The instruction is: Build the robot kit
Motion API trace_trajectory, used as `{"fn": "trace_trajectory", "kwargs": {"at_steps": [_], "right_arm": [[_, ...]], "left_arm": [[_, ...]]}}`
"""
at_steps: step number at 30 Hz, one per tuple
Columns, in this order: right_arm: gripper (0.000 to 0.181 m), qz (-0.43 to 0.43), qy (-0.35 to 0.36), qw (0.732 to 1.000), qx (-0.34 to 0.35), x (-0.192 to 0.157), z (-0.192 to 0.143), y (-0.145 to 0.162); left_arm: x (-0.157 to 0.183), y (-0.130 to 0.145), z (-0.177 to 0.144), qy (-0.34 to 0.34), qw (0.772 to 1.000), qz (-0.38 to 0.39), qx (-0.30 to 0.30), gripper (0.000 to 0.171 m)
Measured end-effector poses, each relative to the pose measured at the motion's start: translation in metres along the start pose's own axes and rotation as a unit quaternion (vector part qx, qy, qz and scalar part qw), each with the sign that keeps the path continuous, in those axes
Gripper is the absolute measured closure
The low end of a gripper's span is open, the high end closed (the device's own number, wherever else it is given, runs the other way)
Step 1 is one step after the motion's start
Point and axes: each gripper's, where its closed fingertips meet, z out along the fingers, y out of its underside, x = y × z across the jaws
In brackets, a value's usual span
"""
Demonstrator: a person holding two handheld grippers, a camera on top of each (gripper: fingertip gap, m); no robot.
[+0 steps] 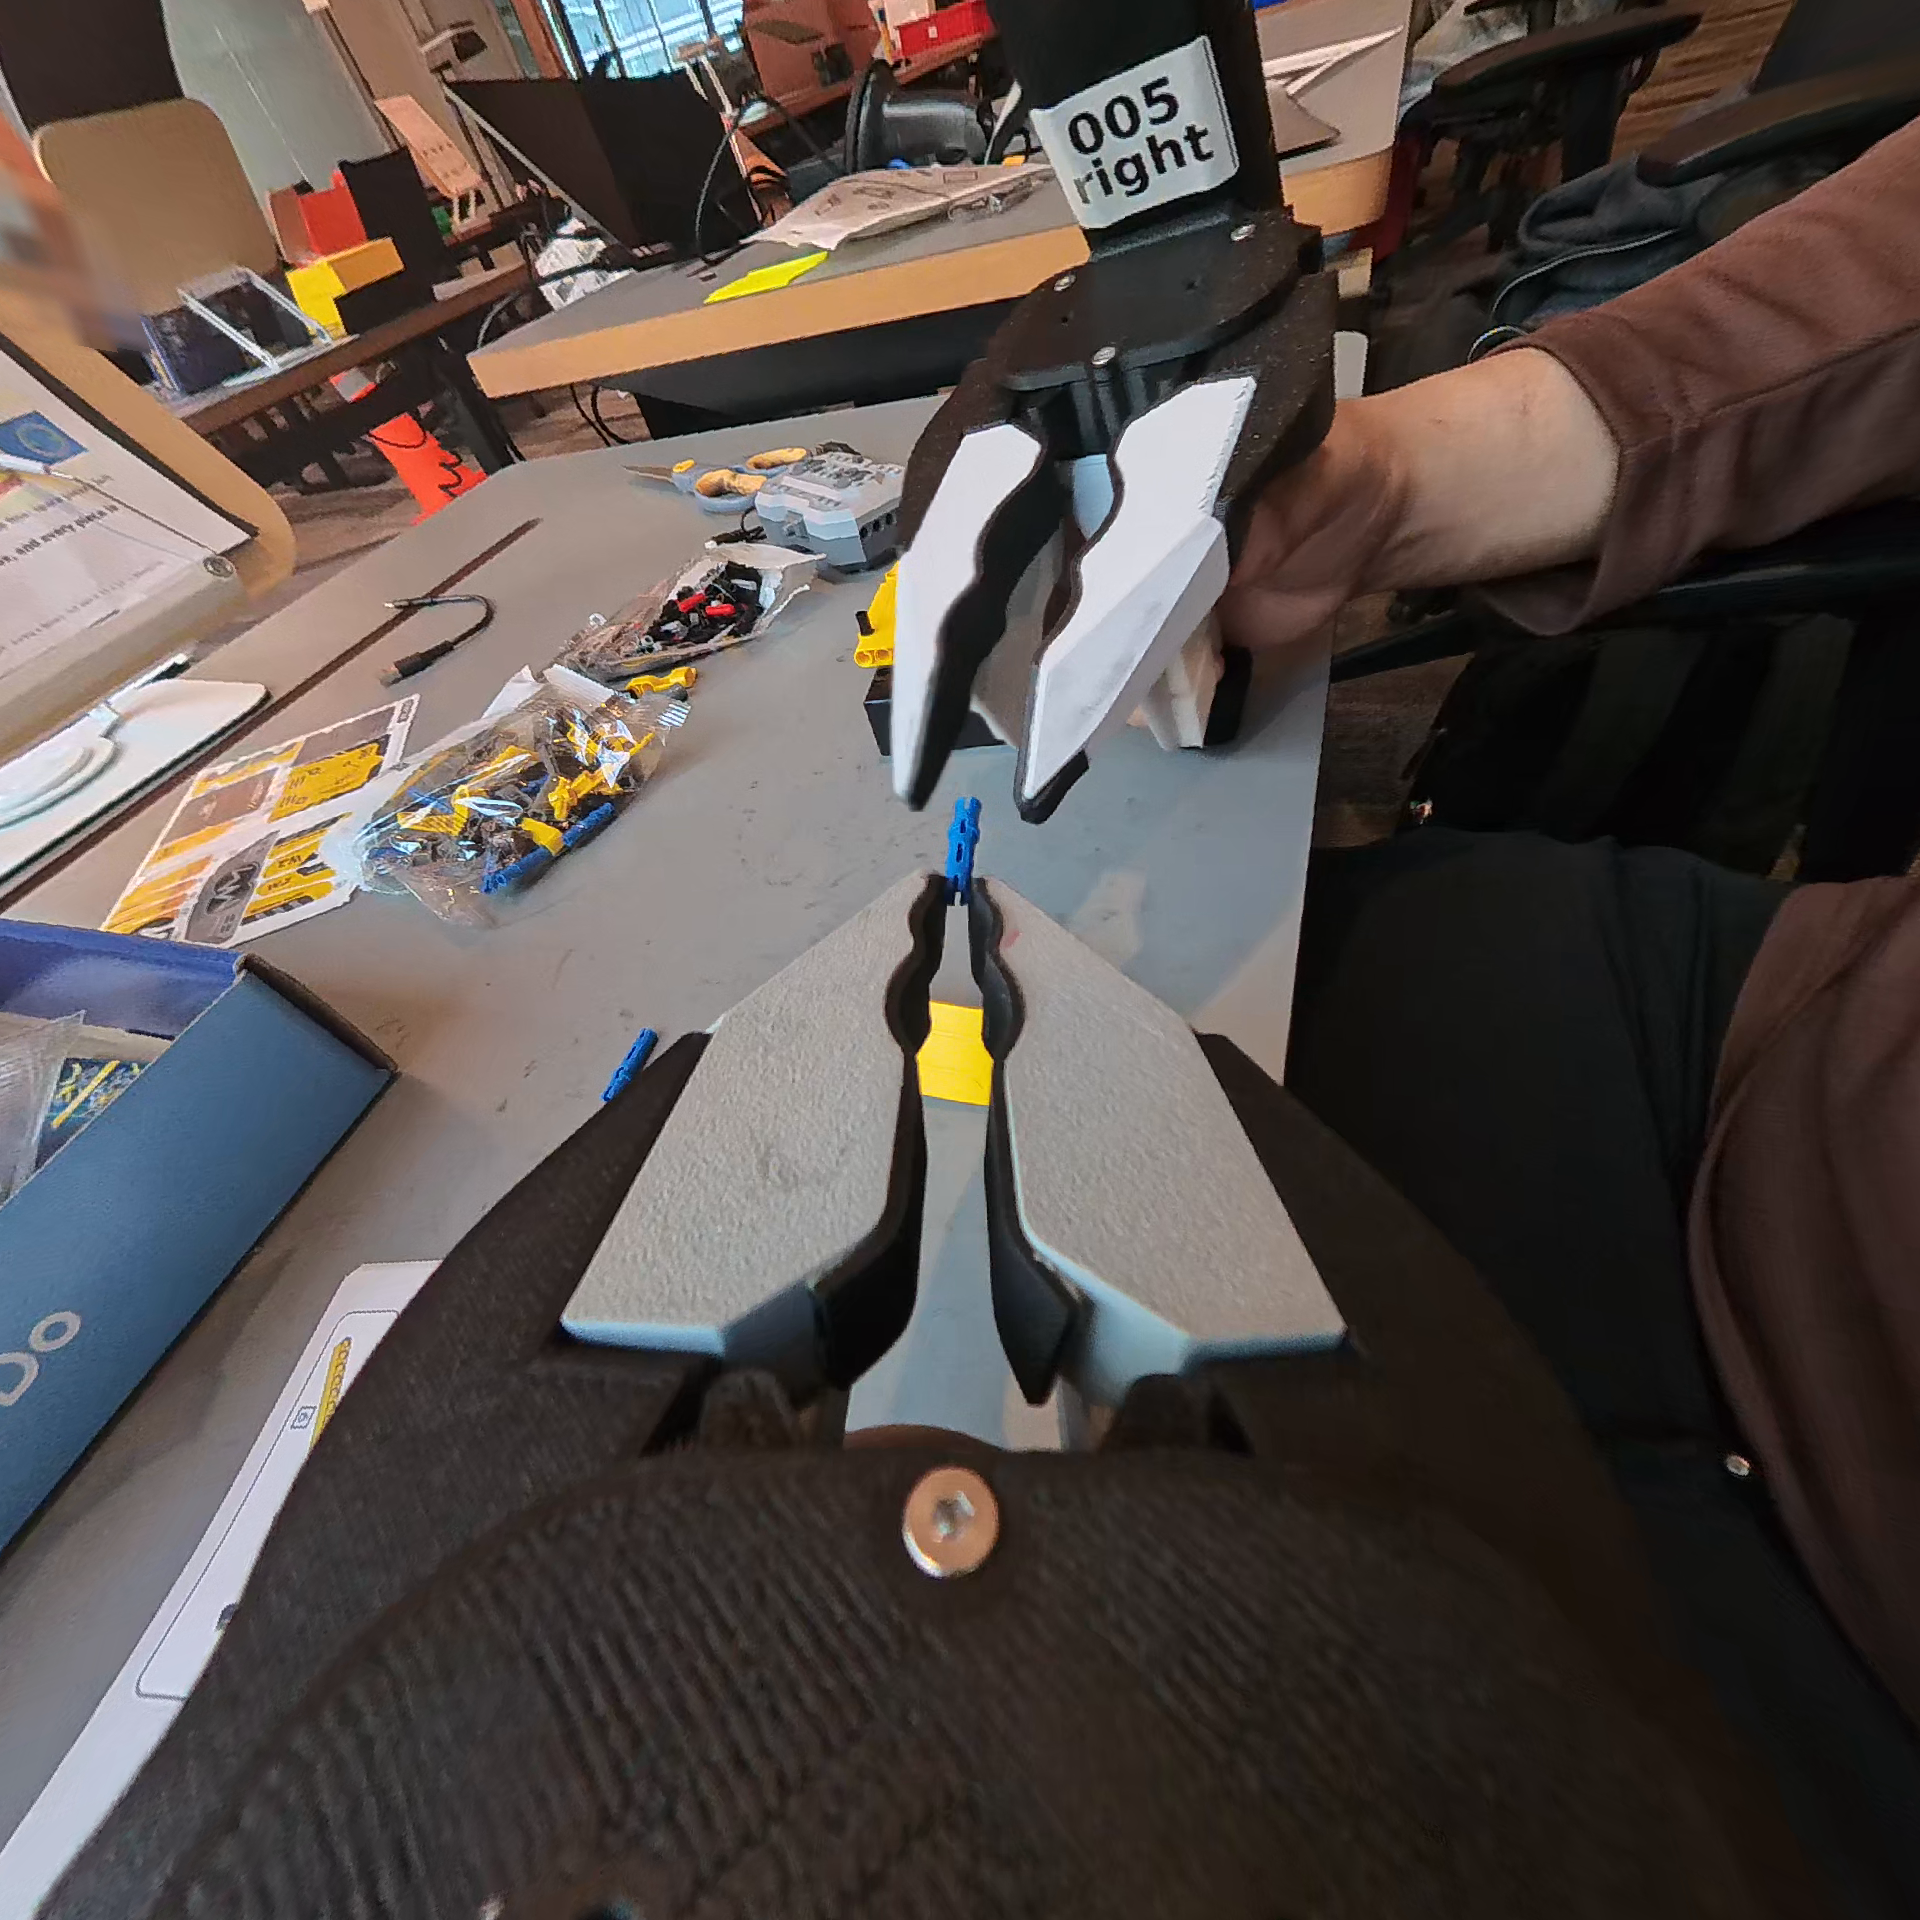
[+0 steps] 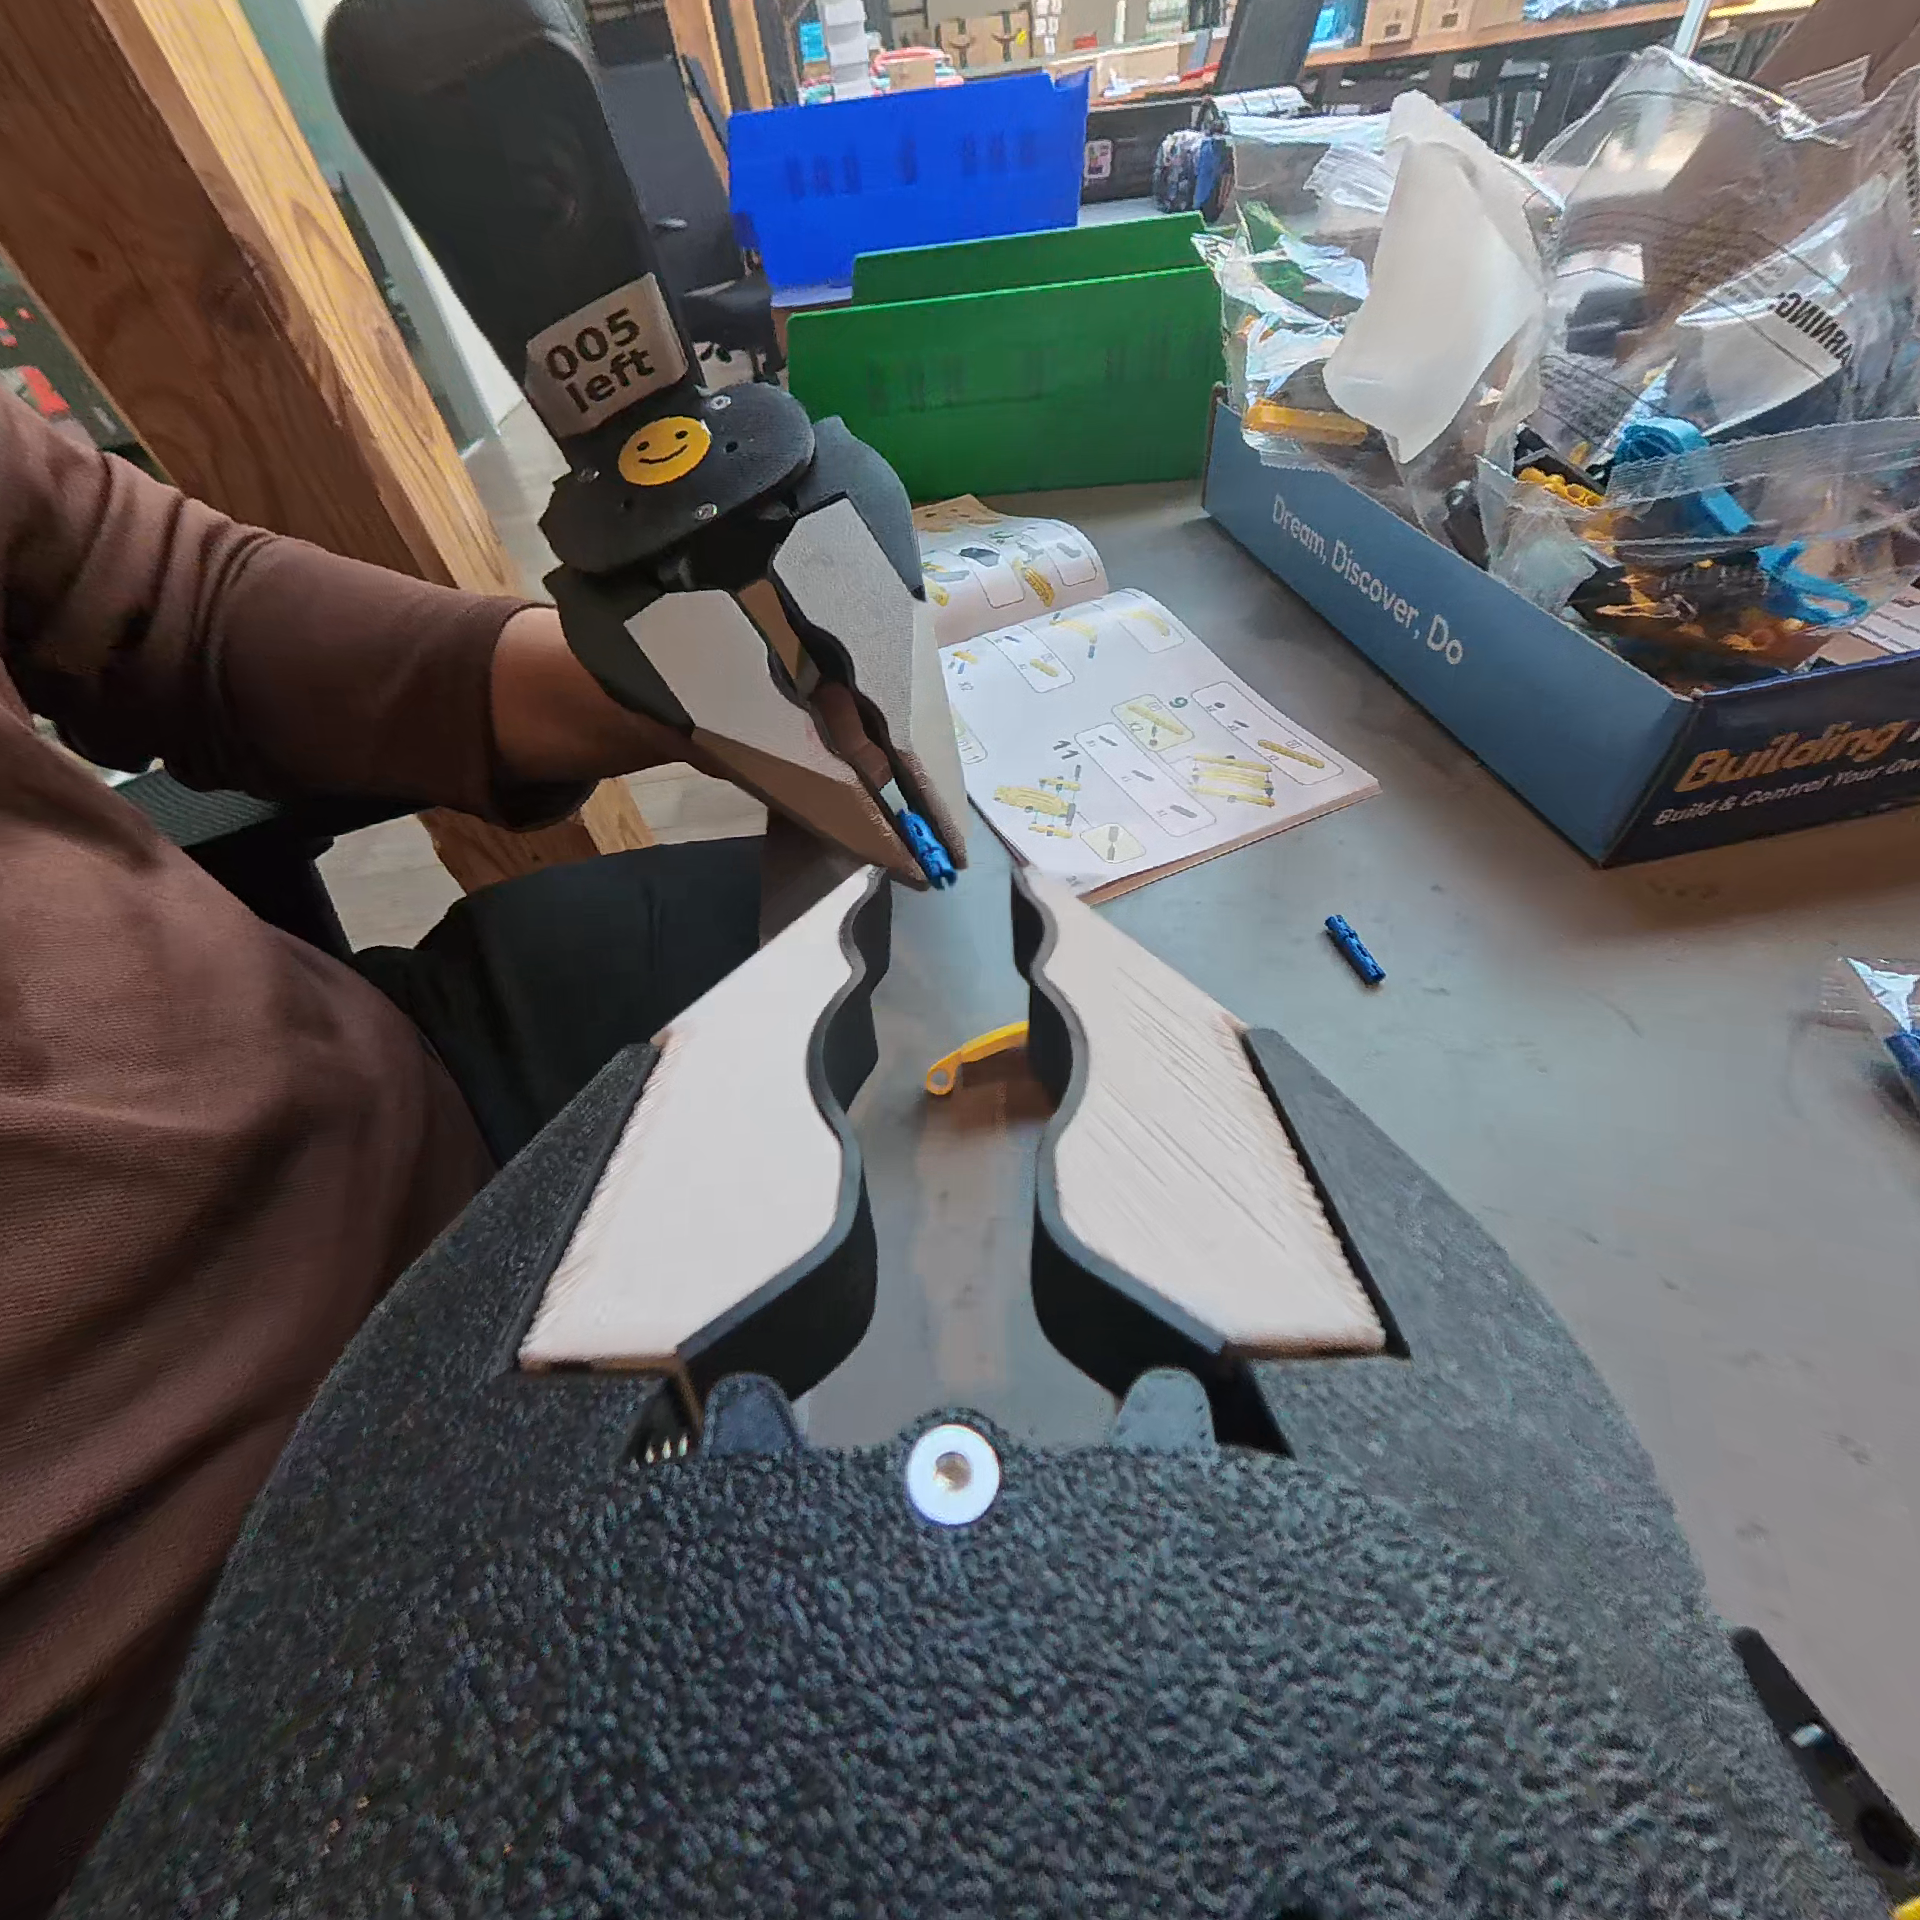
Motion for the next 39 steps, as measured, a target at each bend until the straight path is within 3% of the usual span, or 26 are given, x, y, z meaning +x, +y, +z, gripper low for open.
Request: {"fn": "trace_trajectory", "kwargs": {"at_steps": [5,9,30,33,36,39], "right_arm": [[0.151,-0.012,0.007,1.0,0.002,-0.001,0.001,-0.001],[0.172,-0.04,0.009,0.999,0.006,-0.005,0.003,-0.002],[0.177,-0.033,-0.022,0.999,0.005,-0.012,0.002,-0.002],[0.177,-0.033,0.015,0.999,0.022,-0.001,0.0,-0.007],[0.177,-0.039,0.058,0.997,0.025,0.014,-0.005,-0.008],[0.177,-0.044,0.101,0.994,0.005,0.029,-0.008,-0.002]], "left_arm": [[0.001,0.001,0.002,-0.004,1.0,0.009,-0.007,0.171],[0.002,0.001,0.002,-0.001,1.0,0.012,-0.005,0.171],[0.006,-0.005,0.001,0.007,1.0,0.012,0.014,0.17],[-0.005,-0.004,0.001,-0.027,1.0,-0.002,0.011,0.171],[-0.014,-0.006,-0.002,-0.05,0.998,-0.024,0.02,0.155],[-0.022,-0.005,-0.003,-0.062,0.997,-0.046,0.022,0.152]]}}
